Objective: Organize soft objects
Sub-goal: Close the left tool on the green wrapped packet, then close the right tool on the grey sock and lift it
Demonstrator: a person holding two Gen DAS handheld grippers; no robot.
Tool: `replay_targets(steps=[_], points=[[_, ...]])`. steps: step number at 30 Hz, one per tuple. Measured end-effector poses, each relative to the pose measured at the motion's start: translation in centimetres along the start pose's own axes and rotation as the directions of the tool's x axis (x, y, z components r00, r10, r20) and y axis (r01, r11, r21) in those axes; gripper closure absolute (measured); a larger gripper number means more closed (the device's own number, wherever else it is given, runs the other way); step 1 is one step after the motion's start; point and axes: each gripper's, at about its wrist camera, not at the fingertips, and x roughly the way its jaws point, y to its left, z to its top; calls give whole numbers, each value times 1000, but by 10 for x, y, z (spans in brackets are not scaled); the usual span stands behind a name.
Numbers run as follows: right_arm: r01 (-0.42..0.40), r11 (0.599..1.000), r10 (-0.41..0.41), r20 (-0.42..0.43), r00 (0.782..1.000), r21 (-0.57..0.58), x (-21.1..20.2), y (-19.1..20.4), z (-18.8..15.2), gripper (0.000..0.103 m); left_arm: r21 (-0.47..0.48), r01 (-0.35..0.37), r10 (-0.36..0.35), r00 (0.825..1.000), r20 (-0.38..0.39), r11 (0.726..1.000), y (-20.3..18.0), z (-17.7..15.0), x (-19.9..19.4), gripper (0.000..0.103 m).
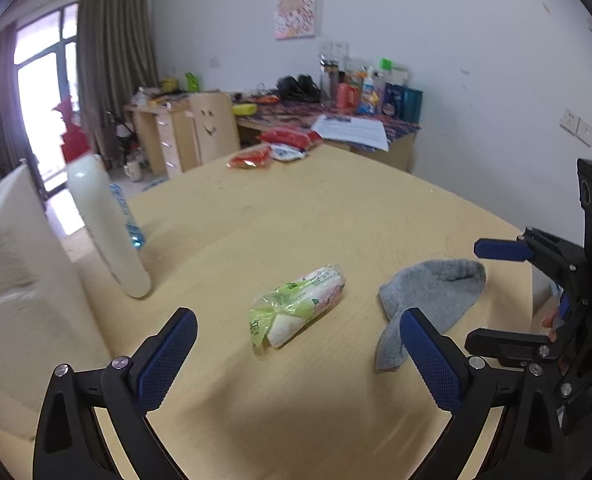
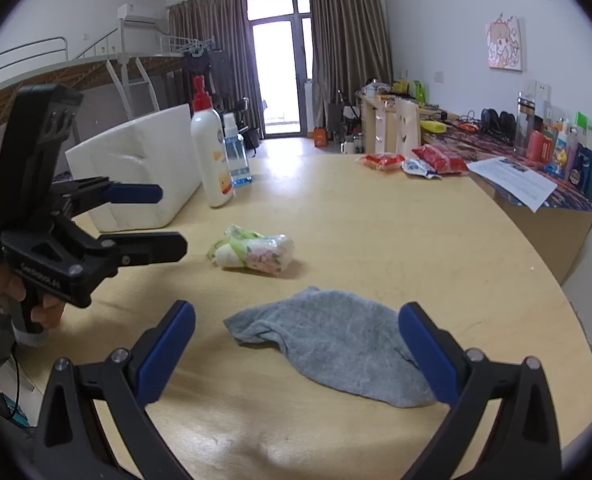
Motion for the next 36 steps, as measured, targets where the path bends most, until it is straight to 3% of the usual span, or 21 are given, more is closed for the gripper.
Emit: replay_targets(steps=[5, 10, 18, 25, 29, 36], points=[[-5, 1000, 5, -33, 999, 5, 10, -6, -1, 1, 25, 58, -56, 997, -50, 998, 9, 3, 24, 8], [-19, 1000, 19, -61, 998, 7, 17, -10, -3, 1, 70, 152, -142, 981, -129, 986, 19, 7, 52, 18], [-18, 1000, 20, -84, 996, 18, 27, -16, -5, 1, 149, 198, -170, 969, -179, 969, 19, 7, 80, 28], [-31, 999, 34, -95, 995, 27, 33, -19, -4, 1, 173, 202, -164, 964, -210, 964, 16, 7, 98, 57], [-25, 999, 28, -105, 994, 23, 34, -21, -3, 1, 172, 206, -167, 962, -216, 963, 15, 5, 104, 68], [-18, 1000, 15, -138, 990, -20, 36, -13, -6, 1, 172, 211, -174, 963, -208, 962, 13, 3, 101, 71]])
